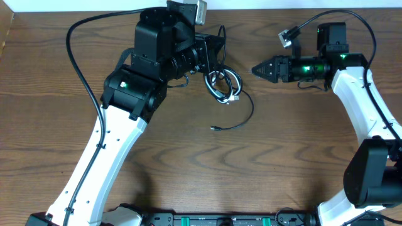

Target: Untangle cables

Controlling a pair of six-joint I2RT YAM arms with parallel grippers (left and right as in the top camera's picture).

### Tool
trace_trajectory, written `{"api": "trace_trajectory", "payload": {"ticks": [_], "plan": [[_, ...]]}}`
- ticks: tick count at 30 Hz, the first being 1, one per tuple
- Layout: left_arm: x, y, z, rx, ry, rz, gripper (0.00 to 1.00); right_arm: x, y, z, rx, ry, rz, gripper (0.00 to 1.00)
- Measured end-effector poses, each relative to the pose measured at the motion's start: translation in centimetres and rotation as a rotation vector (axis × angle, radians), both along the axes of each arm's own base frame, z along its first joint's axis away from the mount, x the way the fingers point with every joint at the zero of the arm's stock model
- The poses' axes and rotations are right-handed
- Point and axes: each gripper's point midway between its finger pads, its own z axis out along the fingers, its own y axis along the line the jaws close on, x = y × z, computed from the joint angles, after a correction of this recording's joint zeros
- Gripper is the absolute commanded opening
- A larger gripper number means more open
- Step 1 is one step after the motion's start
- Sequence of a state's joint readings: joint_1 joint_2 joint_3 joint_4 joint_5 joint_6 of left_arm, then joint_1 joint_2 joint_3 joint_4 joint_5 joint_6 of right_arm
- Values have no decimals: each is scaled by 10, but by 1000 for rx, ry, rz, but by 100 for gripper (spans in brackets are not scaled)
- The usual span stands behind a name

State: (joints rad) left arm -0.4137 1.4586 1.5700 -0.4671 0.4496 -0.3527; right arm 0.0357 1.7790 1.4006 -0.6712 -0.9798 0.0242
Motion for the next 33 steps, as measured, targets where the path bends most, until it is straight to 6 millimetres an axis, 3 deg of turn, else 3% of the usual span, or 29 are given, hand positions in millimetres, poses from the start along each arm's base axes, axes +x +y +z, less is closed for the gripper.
{"api": "trace_trajectory", "payload": {"ticks": [5,10,14,18,23,27,33], "plan": [[-2,-2,1,-18,13,-10,7,0,14,10,31,-85,67,79],[-2,-3,1,-20,13,-12,8,-7,42,17,48,-152,150,78],[-2,-3,1,-20,13,-12,8,-15,60,18,50,-167,197,66],[-2,-3,2,-30,23,-6,8,-17,69,11,4,-162,198,47],[-3,-3,2,-40,32,-10,7,-10,69,-2,-86,-144,138,3],[-2,2,4,-48,32,-5,7,-1,59,-10,-135,-104,62,1],[0,38,1,-35,73,74,7,17,23,-19,-171,-4,-109,1]]}}
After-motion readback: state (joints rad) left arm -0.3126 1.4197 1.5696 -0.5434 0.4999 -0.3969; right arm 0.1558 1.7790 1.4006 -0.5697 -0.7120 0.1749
